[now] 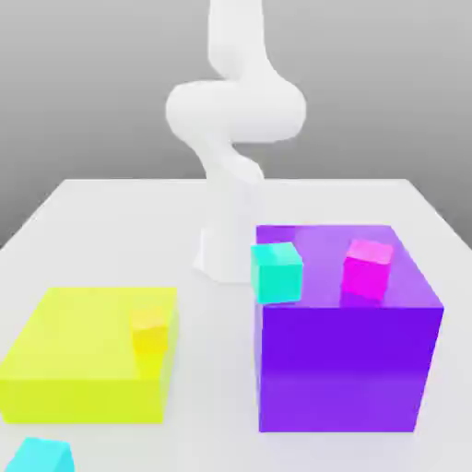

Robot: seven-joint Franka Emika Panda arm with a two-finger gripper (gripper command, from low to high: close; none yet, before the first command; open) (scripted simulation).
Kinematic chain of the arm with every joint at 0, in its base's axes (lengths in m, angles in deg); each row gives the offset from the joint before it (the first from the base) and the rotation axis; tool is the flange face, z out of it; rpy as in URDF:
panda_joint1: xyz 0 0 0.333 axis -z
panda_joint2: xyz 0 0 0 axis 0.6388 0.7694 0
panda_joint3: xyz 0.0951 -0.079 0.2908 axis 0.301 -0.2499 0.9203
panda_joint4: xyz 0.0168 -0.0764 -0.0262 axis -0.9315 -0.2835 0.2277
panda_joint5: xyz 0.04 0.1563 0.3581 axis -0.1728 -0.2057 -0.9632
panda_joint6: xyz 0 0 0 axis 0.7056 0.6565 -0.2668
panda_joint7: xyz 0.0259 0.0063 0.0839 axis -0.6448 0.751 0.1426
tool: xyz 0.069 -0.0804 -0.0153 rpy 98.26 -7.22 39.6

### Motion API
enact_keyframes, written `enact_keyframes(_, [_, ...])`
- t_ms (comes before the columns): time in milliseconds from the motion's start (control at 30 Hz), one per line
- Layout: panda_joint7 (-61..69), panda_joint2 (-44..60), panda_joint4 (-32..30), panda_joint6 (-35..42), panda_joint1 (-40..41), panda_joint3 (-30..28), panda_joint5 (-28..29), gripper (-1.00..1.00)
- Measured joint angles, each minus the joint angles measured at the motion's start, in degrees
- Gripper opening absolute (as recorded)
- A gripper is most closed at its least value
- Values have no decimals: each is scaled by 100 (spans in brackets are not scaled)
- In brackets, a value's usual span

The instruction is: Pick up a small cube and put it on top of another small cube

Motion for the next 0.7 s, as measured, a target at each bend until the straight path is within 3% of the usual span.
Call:
enact_keyframes(400, [1077, 2523, 292, -494, -183, -1004, -728, 0])
enact_keyframes(700, [1890, 4393, 509, -856, 133, -1341, -1291, 0])
